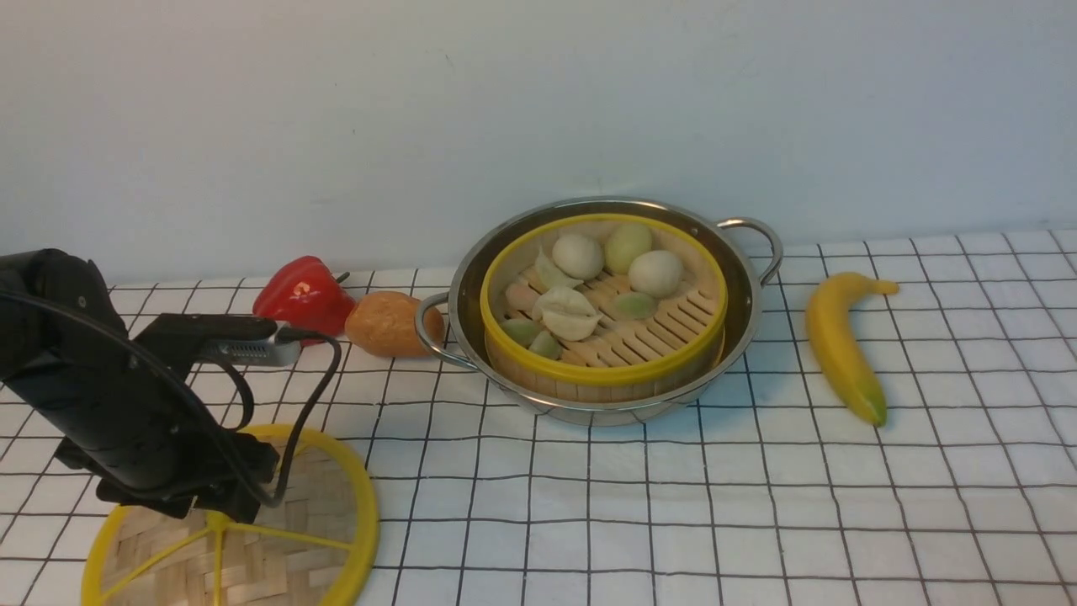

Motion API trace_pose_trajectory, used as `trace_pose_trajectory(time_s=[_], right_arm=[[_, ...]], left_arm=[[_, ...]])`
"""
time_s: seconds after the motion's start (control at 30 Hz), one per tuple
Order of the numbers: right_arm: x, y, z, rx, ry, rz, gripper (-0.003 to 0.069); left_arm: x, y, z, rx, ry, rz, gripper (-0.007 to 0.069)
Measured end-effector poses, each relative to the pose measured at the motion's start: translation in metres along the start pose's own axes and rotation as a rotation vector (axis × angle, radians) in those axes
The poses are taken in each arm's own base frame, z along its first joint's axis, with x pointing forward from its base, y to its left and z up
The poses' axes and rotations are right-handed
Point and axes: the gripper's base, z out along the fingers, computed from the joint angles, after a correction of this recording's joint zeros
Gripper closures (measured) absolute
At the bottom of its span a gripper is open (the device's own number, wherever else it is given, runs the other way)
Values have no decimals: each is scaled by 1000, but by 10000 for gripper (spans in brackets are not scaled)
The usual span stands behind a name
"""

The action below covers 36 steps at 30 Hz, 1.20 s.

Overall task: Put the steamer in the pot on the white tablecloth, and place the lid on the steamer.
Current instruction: 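Grasp the bamboo steamer lid lying on the table by its centre knob, then place the yellow bamboo steamer lid onto the steamer in the pot with the left gripper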

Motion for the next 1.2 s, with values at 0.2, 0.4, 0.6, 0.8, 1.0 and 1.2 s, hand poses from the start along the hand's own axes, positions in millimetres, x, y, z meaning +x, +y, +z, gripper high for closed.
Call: trace_pose_trajectory(time_s=[0.2,0.4,0.6,0.8,1.0,1.2], right_arm=[[0,0,0,0,0,0,419],[0,0,0,0,0,0,419],[0,0,0,0,0,0,419],[0,0,0,0,0,0,419],[0,0,0,0,-1,0,419],[0,0,0,0,-1,0,419]], left_arm=[[-1,0,2,1,4,-1,246],[0,1,19,11,70,-4,299],[0,2,19,-2,71,-1,315],[1,5,18,-32,90,-30,512],[-1,7,10,-47,141,-22,510],[-28,6,-63,-66,54,0,510]])
